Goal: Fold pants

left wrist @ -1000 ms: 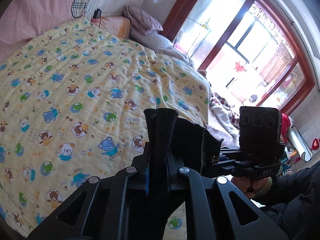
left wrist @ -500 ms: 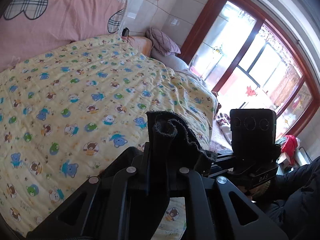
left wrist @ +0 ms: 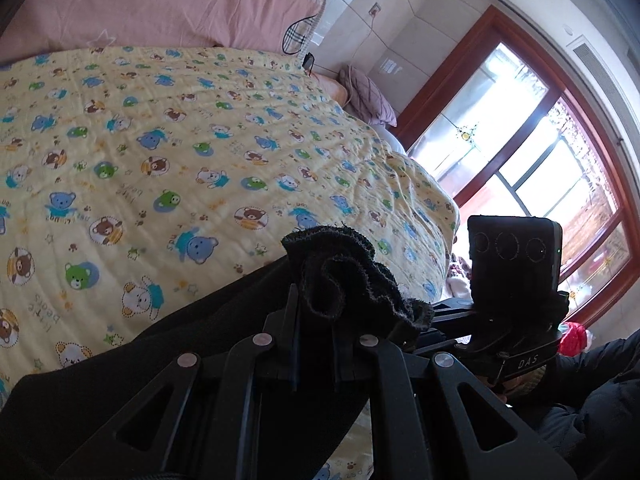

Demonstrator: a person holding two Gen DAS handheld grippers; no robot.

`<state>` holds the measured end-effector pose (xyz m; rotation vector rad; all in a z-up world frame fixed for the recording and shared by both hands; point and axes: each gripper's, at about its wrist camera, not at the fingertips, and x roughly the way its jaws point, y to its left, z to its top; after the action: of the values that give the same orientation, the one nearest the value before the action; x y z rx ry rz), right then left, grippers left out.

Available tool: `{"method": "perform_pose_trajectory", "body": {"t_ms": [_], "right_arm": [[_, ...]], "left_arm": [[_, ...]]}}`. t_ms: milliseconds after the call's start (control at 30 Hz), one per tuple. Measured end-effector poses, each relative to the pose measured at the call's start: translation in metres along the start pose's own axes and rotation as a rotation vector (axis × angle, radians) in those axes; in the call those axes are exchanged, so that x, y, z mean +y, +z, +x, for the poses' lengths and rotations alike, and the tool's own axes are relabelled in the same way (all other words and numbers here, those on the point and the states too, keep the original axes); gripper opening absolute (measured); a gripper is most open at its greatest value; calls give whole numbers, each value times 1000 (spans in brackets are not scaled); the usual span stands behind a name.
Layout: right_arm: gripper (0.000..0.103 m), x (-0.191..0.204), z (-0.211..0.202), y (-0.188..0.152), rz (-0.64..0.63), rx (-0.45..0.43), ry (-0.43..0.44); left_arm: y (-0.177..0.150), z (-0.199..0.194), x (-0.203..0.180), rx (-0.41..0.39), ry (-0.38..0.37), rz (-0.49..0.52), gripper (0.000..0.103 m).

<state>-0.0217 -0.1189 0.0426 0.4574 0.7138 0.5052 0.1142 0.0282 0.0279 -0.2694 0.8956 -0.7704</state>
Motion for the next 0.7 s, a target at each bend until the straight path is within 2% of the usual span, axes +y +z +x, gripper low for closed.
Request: {"method": "perform_pose_trajectory", "body": {"t_ms": [300, 500, 533, 600, 700], "right_arm": [[15, 7, 26, -4, -54, 101, -82], [17, 7, 40, -7, -68, 162, -121], [19, 6, 41, -7, -63, 166, -119], [34, 8, 43, -9, -59, 171, -101], [48, 18, 46, -10, -95, 178, -91]], "left_arm": [[-26, -2, 25, -2, 4, -68, 10], [-38, -10, 35, 7, 39, -118, 10], [-40, -13, 37, 4, 46, -128, 10], [-45, -20, 39, -7, 71, -140, 10], [-53, -34, 40, -38, 102, -172, 10]]}}
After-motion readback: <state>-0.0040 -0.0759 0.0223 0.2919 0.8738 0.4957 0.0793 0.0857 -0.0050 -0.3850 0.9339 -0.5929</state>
